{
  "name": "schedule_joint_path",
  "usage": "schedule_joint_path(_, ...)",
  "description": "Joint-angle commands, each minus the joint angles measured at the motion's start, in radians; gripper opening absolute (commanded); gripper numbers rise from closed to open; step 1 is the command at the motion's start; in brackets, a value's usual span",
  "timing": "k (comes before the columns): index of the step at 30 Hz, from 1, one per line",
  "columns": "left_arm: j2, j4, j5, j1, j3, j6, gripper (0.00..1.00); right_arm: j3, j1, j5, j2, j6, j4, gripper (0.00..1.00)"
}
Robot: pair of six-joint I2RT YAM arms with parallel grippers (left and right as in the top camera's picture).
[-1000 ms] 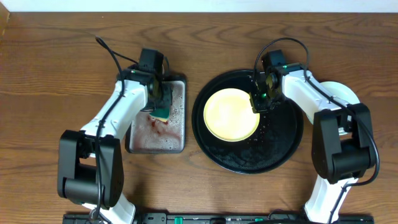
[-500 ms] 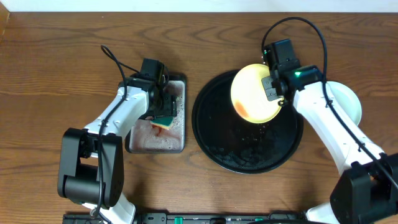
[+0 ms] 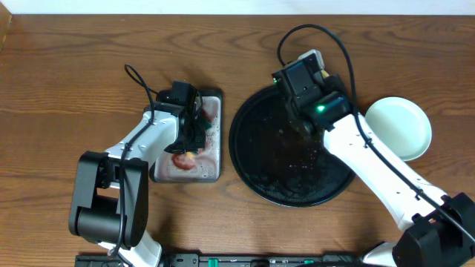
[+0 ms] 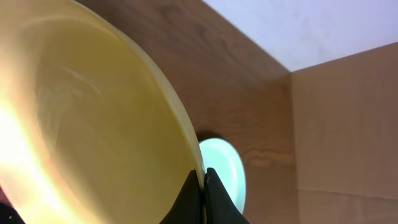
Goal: Clean dirty plates on tray and stack at the side
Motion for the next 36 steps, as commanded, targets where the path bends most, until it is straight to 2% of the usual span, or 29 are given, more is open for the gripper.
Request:
schedule_joint_path(1, -0.004, -0.012, -0.021, 0.003, -0.014, 0.005, 0.07, 0.004, 0.008, 0.080, -0.025, -0.020, 0.005, 0.01)
schedule_joint_path(2, -0.019, -0.012, -0.021, 0.003, -0.011, 0.006, 0.07, 0.004, 0.008, 0.080, -0.025, -0.020, 0.005, 0.01)
schedule_joint_path(3, -0.033, -0.012, -0.021, 0.003, -0.005, 0.006, 0.15, 0.004, 0.008, 0.080, -0.025, -0.019, 0.005, 0.01)
schedule_joint_path(4, -0.049, -0.011, -0.021, 0.003, 0.003, 0.006, 0.60, 0.004, 0.008, 0.080, -0.025, -0.019, 0.005, 0.01)
schedule_joint_path(5, -0.065, -0.011, -0.021, 0.003, 0.011, 0.006, 0.81, 0.004, 0.008, 0.080, -0.025, -0.019, 0.006, 0.01)
schedule_joint_path(12, -0.120, 0.106, -0.021, 0.003, 0.022, 0.006, 0.82, 0.004, 0.008, 0.079, -0.025, -0.019, 0.010, 0.01)
schedule_joint_path(19, 0.011, 0.159, -0.022, 0.003, 0.021, 0.006, 0.82, 0.004, 0.008, 0.079, -0.025, -0.019, 0.009, 0.01)
schedule_joint_path(21, 0.038, 0.171, -0.022, 0.003, 0.021, 0.006, 0.50, 0.004, 0.008, 0.076, -0.025, -0.019, 0.009, 0.01)
schedule_joint_path(22, 0.039, 0.177, -0.021, 0.003, 0.021, 0.006, 0.28, 0.004, 0.008, 0.072, -0.025, -0.019, 0.009, 0.01)
schedule_joint_path(23, 0.037, 0.185, -0.021, 0.003, 0.022, 0.006, 0.12, 0.004, 0.008, 0.072, -0.025, -0.019, 0.009, 0.01)
schedule_joint_path(24, 0.032, 0.192, -0.021, 0.003, 0.023, 0.006, 0.07, 0.004, 0.008, 0.072, -0.025, -0.019, 0.009, 0.01)
schedule_joint_path(25, 0.026, 0.195, -0.021, 0.003, 0.024, 0.005, 0.07, 0.004, 0.008, 0.072, -0.025, -0.019, 0.010, 0.01)
schedule_joint_path(31, -0.061, 0.194, -0.021, 0.003, 0.031, -0.136, 0.08, 0.004, 0.008, 0.072, -0.025, -0.032, 0.010, 0.01)
schedule_joint_path(32, -0.078, 0.192, -0.020, 0.003, 0.031, -0.165, 0.34, 0.004, 0.010, 0.073, -0.025, -0.042, 0.012, 0.01)
schedule_joint_path(33, -0.095, 0.188, -0.015, 0.002, 0.031, -0.175, 0.66, 0.004, 0.013, 0.073, -0.025, -0.062, 0.021, 0.01)
schedule_joint_path(34, -0.104, 0.180, -0.008, 0.002, 0.031, -0.175, 0.72, 0.004, 0.017, 0.073, -0.026, -0.076, 0.026, 0.01)
schedule_joint_path(36, -0.112, 0.134, -0.003, 0.003, 0.030, -0.175, 0.79, 0.004, 0.032, 0.081, -0.032, -0.106, 0.041, 0.01)
